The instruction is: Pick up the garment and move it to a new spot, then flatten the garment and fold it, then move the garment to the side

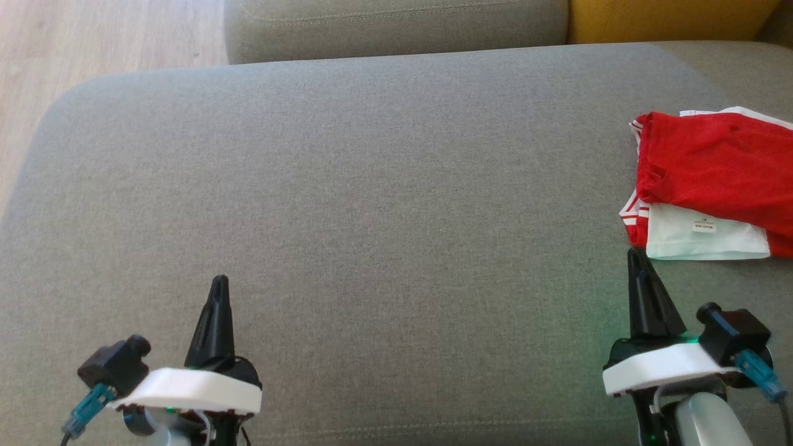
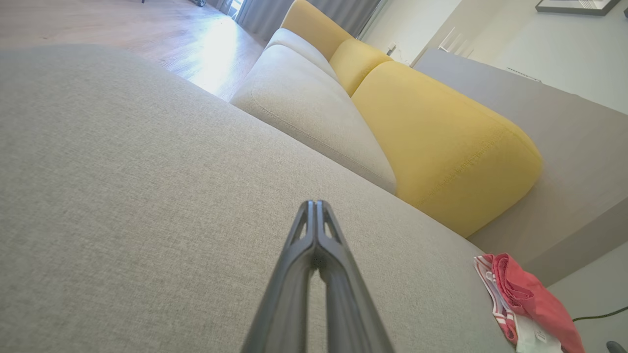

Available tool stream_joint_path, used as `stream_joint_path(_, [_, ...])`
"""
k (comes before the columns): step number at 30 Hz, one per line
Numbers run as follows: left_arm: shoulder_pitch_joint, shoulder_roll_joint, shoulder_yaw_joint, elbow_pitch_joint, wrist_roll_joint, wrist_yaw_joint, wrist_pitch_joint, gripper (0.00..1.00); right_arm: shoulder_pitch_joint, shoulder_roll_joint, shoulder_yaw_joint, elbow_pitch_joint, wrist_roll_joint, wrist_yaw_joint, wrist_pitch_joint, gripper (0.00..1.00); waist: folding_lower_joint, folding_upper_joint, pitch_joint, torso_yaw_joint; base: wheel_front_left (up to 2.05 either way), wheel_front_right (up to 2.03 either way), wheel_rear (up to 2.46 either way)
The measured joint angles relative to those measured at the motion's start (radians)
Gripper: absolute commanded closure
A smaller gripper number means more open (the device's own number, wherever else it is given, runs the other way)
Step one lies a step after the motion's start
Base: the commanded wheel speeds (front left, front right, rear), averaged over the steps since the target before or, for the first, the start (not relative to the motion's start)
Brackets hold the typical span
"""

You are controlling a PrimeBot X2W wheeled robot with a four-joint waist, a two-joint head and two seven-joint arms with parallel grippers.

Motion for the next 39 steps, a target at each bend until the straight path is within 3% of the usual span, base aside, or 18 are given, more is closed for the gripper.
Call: stream_joint_path(39, [-0.020,0.003,0.059,0.035,-0.325,-0.016,0.097,1.00,-0.001,-0.003,-0.028,0.006,0.473,0.000,0.092,1.00,0.0000,0.0000,-0.021,-0.001,0.00,0.00,0.00])
